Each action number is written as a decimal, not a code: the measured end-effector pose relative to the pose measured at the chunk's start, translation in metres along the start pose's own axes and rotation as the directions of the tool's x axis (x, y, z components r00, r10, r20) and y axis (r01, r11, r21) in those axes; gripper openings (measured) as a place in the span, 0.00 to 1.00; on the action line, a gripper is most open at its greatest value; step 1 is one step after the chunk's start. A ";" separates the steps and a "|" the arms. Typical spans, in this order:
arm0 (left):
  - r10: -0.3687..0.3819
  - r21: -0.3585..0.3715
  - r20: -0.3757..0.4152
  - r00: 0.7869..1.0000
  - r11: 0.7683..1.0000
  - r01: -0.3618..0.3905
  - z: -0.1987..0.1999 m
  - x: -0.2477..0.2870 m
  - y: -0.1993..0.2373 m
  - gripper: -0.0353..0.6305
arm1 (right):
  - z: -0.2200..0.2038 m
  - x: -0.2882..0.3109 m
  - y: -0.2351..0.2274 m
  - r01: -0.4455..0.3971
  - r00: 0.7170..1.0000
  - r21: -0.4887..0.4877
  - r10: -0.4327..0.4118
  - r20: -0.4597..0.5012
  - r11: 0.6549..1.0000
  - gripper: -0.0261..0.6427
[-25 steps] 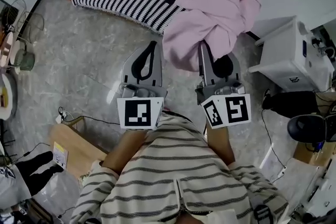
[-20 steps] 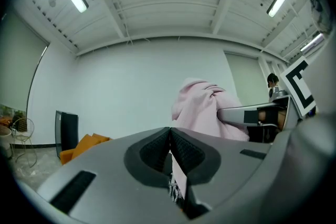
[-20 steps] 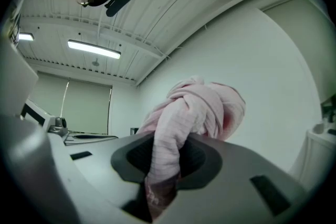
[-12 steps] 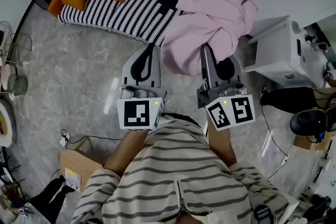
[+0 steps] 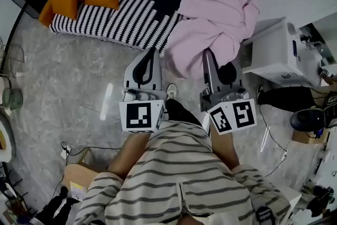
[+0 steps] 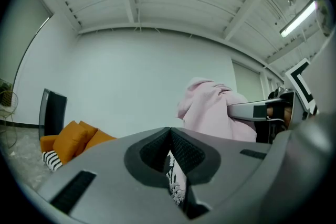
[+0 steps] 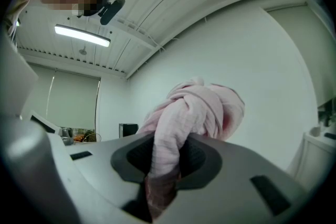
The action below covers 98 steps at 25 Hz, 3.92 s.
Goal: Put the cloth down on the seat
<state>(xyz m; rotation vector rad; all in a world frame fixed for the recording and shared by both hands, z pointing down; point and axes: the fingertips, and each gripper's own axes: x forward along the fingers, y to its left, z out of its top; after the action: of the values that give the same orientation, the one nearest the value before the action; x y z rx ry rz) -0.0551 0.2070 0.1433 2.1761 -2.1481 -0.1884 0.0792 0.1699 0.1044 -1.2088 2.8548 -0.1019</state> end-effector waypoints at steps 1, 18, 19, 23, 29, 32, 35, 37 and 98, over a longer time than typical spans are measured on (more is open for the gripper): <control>0.001 -0.003 0.000 1.000 1.000 -0.001 -0.001 0.003 0.002 0.06 | -0.001 0.004 -0.001 0.000 1.000 -0.003 0.000 -0.001 1.000 0.19; 0.019 0.074 -0.011 1.000 0.997 -0.019 -0.005 0.128 0.048 0.06 | -0.030 0.124 -0.063 -0.024 1.000 0.035 0.025 -0.004 0.999 0.19; 0.019 0.078 -0.013 1.000 0.997 -0.018 -0.006 0.138 0.049 0.06 | -0.031 0.132 -0.070 -0.024 1.000 0.039 0.024 -0.007 0.999 0.19; 0.015 0.092 -0.024 1.000 0.996 -0.013 -0.011 0.176 0.044 0.06 | -0.036 0.159 -0.094 -0.036 0.999 0.040 0.037 -0.015 0.999 0.19; 0.017 0.122 -0.046 0.999 0.993 -0.011 -0.013 0.223 0.043 0.06 | -0.042 0.197 -0.123 -0.042 0.999 0.046 0.043 -0.029 0.998 0.19; 0.020 0.134 -0.061 0.998 0.991 -0.012 -0.016 0.242 0.046 0.06 | -0.047 0.214 -0.133 -0.044 0.998 0.049 0.046 -0.040 0.998 0.19; 0.018 0.143 -0.074 0.997 0.990 -0.007 -0.021 0.261 0.048 0.06 | -0.053 0.228 -0.141 -0.048 0.998 0.059 0.050 -0.042 0.997 0.19; 0.014 0.150 -0.080 0.997 0.989 -0.002 -0.025 0.273 0.049 0.06 | -0.057 0.238 -0.146 -0.053 0.997 0.066 0.056 -0.044 0.996 0.19; -0.137 -0.055 -0.520 0.843 0.990 0.127 -0.273 0.375 0.129 0.06 | -0.326 0.337 -0.188 0.227 0.856 0.176 -0.111 -0.505 0.958 0.19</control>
<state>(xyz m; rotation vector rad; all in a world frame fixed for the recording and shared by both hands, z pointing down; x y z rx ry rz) -0.1404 -0.1781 0.4192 2.0521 -1.6855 0.3431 -0.0407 -0.1877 0.4403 -1.5695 2.9980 -0.8424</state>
